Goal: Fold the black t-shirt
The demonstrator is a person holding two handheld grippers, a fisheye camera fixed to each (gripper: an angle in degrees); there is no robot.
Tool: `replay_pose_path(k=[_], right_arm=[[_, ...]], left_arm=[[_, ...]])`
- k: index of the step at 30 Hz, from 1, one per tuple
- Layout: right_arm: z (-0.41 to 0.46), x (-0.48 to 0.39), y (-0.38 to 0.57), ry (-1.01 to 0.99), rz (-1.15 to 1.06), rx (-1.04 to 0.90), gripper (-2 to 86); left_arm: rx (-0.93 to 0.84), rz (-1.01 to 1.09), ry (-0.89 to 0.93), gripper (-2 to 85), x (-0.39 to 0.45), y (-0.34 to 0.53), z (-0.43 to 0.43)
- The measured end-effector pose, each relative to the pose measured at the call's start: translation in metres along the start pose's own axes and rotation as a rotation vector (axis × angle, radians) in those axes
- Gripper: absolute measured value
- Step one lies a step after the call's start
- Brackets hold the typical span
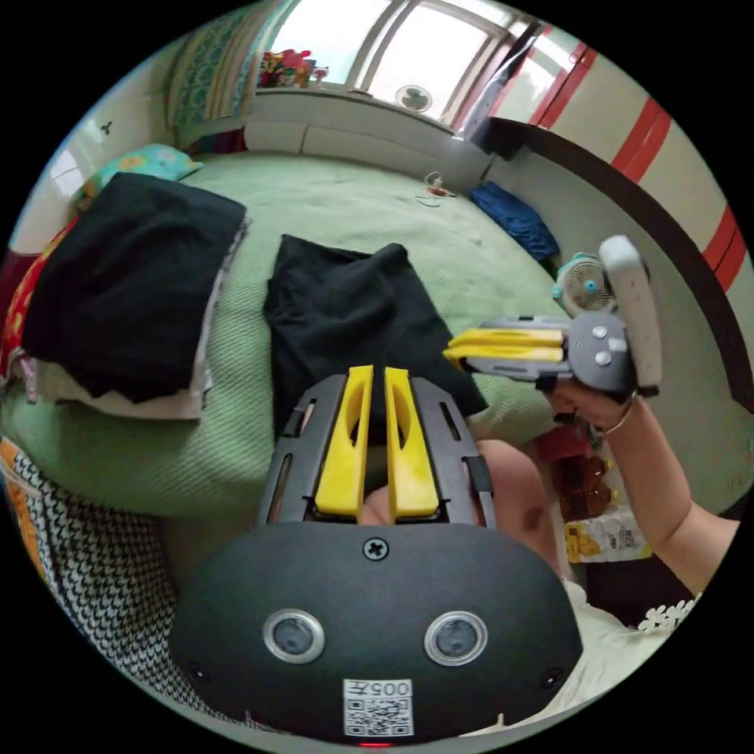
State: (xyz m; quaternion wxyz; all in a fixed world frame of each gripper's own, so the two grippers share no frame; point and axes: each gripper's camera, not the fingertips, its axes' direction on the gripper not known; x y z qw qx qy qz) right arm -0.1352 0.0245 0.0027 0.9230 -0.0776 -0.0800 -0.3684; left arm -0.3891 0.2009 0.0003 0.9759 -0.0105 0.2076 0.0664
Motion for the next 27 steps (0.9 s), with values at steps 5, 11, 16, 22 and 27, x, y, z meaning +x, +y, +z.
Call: replay_pose_path(k=[5, 11, 16, 22, 27], right_arm=[[0.020, -0.010, 0.028, -0.008, 0.020, -0.040, -1.1], [0.019, -0.017, 0.052, -0.025, -0.034, -0.083, -1.3], [-0.013, 0.001, 0.046, 0.006, -0.041, 0.043, -1.2], [-0.015, 0.063, -0.013, 0.121, 0.036, 0.210, 2.8], [0.031, 0.105, -0.057, 0.079, 0.048, 0.146, 5.8]], left_arm=[[-0.171, -0.058, -0.256, -0.3, -0.016, -0.007, 0.029], [-0.180, -0.143, -0.291, -0.4, -0.048, 0.007, 0.014], [0.023, -0.009, -0.295, 1.8, -0.042, -0.049, -0.012], [-0.049, 0.055, -0.246, 9.4, -0.051, -0.162, 0.044], [-0.083, 0.085, -0.296, 10.4, -0.060, -0.208, 0.092]])
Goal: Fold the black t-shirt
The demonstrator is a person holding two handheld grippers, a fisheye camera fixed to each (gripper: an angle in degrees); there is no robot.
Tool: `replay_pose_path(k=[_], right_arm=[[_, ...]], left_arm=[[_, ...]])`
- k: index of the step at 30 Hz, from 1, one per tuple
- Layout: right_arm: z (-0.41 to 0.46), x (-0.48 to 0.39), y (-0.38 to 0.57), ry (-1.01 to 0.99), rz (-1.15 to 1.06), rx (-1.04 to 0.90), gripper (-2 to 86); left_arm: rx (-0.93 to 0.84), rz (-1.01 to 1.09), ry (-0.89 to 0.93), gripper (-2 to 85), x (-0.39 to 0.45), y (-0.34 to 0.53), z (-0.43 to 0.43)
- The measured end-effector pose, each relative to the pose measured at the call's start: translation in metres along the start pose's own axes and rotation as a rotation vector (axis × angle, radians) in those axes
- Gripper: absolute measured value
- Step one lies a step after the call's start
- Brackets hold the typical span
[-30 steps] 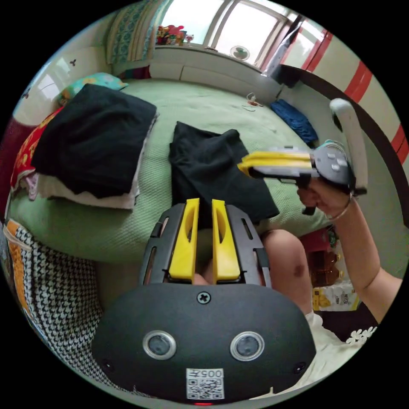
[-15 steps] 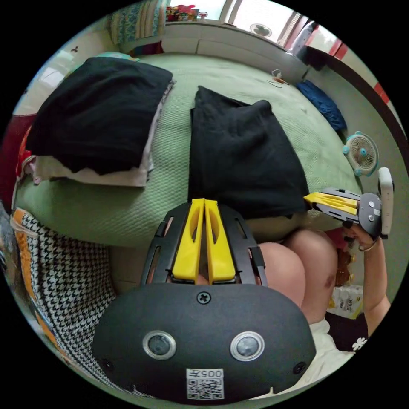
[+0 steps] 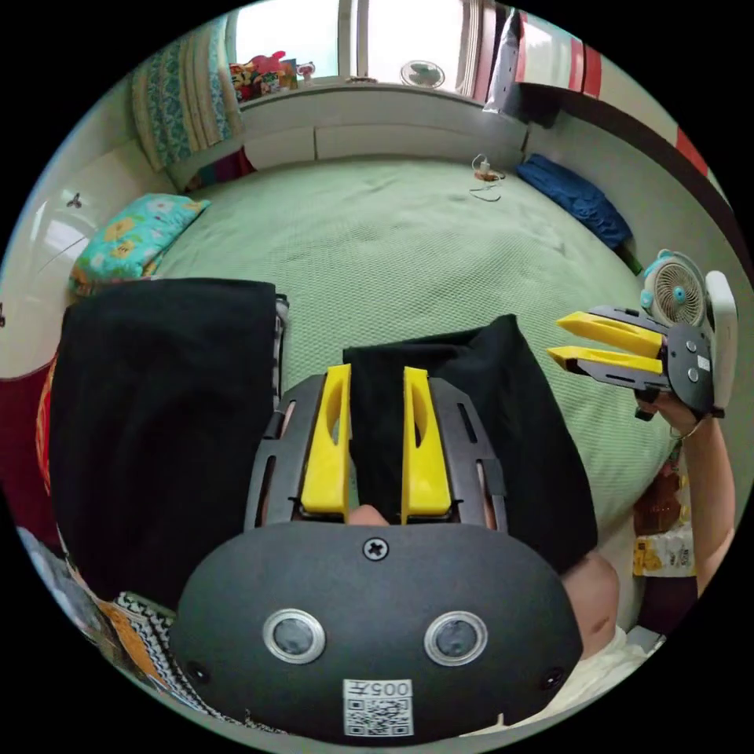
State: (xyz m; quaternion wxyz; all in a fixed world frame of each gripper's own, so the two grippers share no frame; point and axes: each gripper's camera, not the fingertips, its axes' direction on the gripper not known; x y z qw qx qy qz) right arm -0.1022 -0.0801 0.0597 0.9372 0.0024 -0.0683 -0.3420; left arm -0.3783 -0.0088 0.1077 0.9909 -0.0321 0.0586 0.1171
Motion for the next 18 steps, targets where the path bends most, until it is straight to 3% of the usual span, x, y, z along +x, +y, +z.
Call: replay_pose_path(k=[7, 11, 16, 18], right_arm=[[0.059, 0.005, -0.008, -0.029, -0.097, -0.121, 2.9], [0.042, -0.002, 0.010, 0.057, -0.264, -0.075, -0.7], [0.039, 0.031, 0.021, -0.057, -0.139, -0.043, -1.2], [0.058, 0.041, 0.026, 0.048, -0.040, -0.110, -1.2]], left_arm=[[-0.093, 0.015, -0.034, 4.5, 0.000, -0.020, 0.045], [-0.015, -0.009, -0.022, 1.5, -0.011, -0.021, 0.035], [-0.001, -0.068, 0.063, 1.0, -0.032, -0.027, 0.043], [-0.039, -0.086, 0.082, 1.4, -0.036, -0.025, 0.054]])
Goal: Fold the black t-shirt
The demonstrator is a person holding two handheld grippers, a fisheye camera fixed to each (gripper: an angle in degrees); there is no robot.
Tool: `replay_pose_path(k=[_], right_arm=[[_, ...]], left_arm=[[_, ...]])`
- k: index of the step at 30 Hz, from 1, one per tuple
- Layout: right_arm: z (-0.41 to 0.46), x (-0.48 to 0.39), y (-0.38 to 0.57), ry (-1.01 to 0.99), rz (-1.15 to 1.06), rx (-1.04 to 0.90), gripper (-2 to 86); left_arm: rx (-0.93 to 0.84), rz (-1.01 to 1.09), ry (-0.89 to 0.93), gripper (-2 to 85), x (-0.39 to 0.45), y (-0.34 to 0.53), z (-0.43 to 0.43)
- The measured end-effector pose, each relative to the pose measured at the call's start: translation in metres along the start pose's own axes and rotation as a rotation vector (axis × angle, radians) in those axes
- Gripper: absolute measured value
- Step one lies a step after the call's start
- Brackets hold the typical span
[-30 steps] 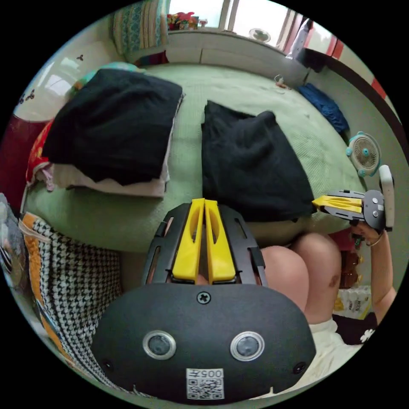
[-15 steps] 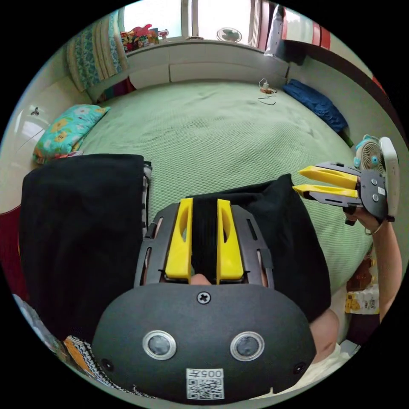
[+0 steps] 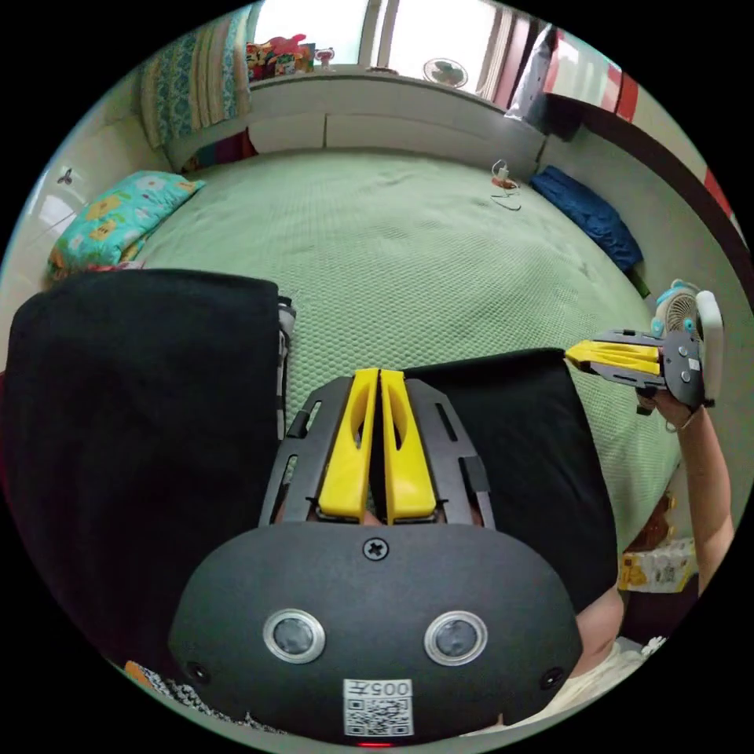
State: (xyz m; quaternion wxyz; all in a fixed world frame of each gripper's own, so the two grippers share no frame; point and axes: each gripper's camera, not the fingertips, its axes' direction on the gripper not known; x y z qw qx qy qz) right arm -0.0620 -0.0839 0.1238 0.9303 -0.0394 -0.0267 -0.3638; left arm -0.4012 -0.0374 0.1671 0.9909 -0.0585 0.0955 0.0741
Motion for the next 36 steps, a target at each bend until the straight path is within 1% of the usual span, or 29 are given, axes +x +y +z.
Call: replay_pose_path(k=[1, 3, 5, 7, 8, 12, 15, 17, 19, 21, 23, 26, 28, 32, 36], right_arm=[[0.017, 0.002, 0.005, 0.042, 0.015, -0.062, -1.0], [0.018, 0.008, 0.016, 0.008, 0.072, -0.010, -0.5], [0.002, 0.017, 0.029, -0.088, 0.166, 0.043, 1.5], [-0.017, 0.014, 0.042, -0.088, 0.173, 0.099, 3.2], [-0.030, 0.007, 0.050, -0.074, 0.174, 0.121, 4.1], [-0.062, -0.032, 0.079, -0.127, 0.167, 0.141, 5.7], [-0.071, -0.072, 0.106, -0.150, 0.207, 0.092, 5.8], [-0.067, -0.098, 0.125, -0.157, 0.264, 0.027, 5.9], [-0.064, -0.109, 0.140, -0.152, 0.317, 0.001, 6.0], [-0.063, -0.113, 0.155, -0.129, 0.371, -0.007, 6.1], [-0.067, -0.112, 0.172, -0.154, 0.424, 0.011, 6.2], [-0.062, -0.116, 0.180, -0.127, 0.425, -0.002, 6.2], [-0.055, -0.122, 0.181, -0.101, 0.405, -0.020, 6.1], [-0.051, -0.125, 0.192, -0.086, 0.425, 0.019, 5.4], [-0.053, -0.124, 0.206, -0.080, 0.424, 0.057, 3.9]], left_arm=[[0.019, -0.002, 0.005, 1.9, 0.000, 0.003, -0.001], [0.031, 0.006, -0.026, 3.0, 0.002, 0.007, -0.009], [0.054, -0.015, -0.088, 3.9, 0.001, 0.012, -0.021], [0.069, -0.054, -0.187, 3.2, -0.002, 0.019, -0.040], [0.080, -0.057, -0.200, 3.0, -0.001, 0.023, -0.046], [0.139, -0.012, -0.193, 1.6, 0.025, 0.068, -0.081], [0.113, 0.010, -0.198, 0.8, 0.055, 0.117, -0.085], [0.095, -0.014, -0.196, 0.9, 0.067, 0.144, -0.079], [0.057, -0.052, -0.187, 1.5, 0.074, 0.171, -0.068], [0.032, -0.073, -0.187, 2.7, 0.074, 0.184, -0.060], [0.029, -0.072, -0.177, 3.7, 0.073, 0.193, -0.053], [0.011, -0.046, -0.170, 4.1, 0.072, 0.198, -0.044], [0.003, -0.041, -0.201, 4.2, 0.076, 0.201, -0.043], [0.013, -0.026, -0.256, 4.0, 0.081, 0.211, -0.041], [0.030, -0.092, -0.200, 3.7, 0.072, 0.223, -0.044]])
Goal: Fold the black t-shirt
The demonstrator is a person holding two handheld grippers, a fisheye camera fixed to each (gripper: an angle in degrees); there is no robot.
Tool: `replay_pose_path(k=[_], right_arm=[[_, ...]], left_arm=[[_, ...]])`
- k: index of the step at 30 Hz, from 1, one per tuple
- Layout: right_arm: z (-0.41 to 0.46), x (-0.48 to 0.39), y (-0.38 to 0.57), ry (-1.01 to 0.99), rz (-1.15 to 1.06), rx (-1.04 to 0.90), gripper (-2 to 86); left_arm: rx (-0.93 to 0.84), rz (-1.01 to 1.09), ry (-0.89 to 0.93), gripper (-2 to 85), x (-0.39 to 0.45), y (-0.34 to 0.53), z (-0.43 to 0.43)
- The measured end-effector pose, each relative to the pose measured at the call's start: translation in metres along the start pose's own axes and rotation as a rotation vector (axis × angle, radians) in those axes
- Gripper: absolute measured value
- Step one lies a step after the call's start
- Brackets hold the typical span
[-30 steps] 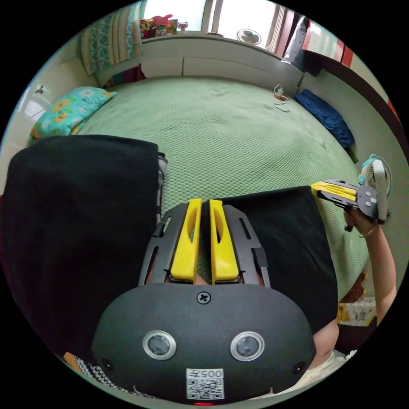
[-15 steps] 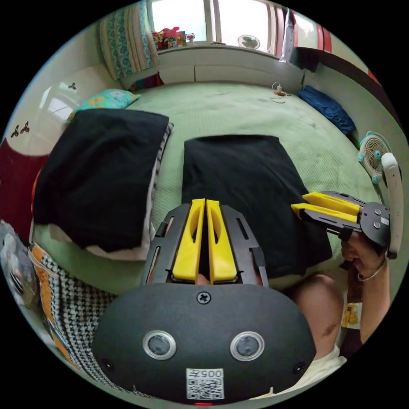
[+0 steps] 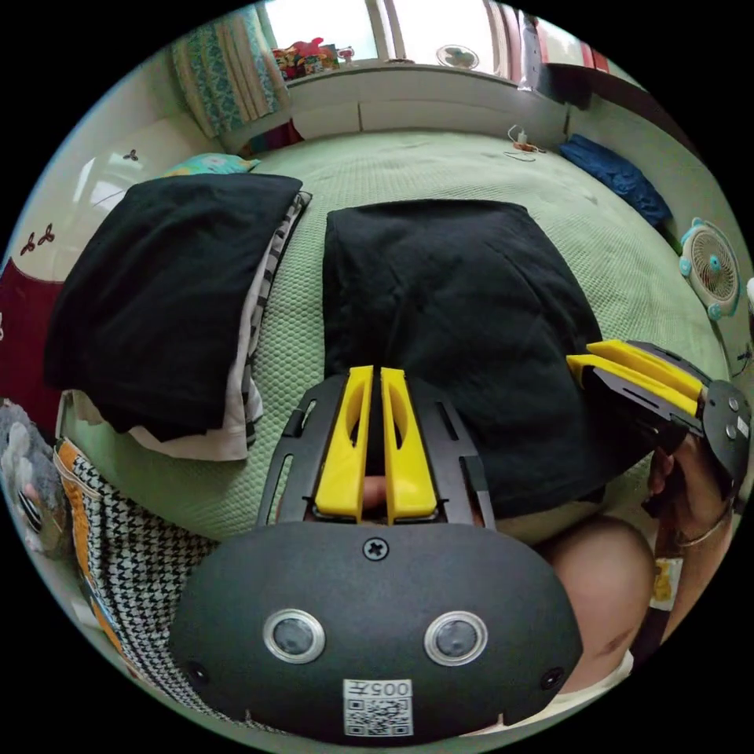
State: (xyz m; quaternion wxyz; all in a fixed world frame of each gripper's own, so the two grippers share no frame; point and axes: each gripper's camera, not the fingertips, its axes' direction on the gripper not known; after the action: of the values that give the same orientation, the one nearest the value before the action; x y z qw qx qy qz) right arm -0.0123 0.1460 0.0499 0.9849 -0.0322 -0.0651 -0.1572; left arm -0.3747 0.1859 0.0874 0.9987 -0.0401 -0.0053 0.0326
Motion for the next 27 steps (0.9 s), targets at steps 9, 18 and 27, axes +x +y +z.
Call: replay_pose_path(k=[9, 18, 27], right_arm=[[-0.031, 0.016, 0.028, -0.019, 0.059, 0.083, -1.4], [-0.055, 0.020, 0.061, -0.033, 0.088, 0.134, -0.6], [-0.033, 0.033, 0.076, -0.091, 0.089, 0.063, 6.8]], left_arm=[[0.055, -0.004, 0.078, 0.3, -0.024, 0.032, -0.036], [-0.016, -0.057, 0.080, 3.6, -0.049, 0.074, -0.033], [-0.046, -0.052, 0.123, 6.0, -0.050, 0.085, -0.021]])
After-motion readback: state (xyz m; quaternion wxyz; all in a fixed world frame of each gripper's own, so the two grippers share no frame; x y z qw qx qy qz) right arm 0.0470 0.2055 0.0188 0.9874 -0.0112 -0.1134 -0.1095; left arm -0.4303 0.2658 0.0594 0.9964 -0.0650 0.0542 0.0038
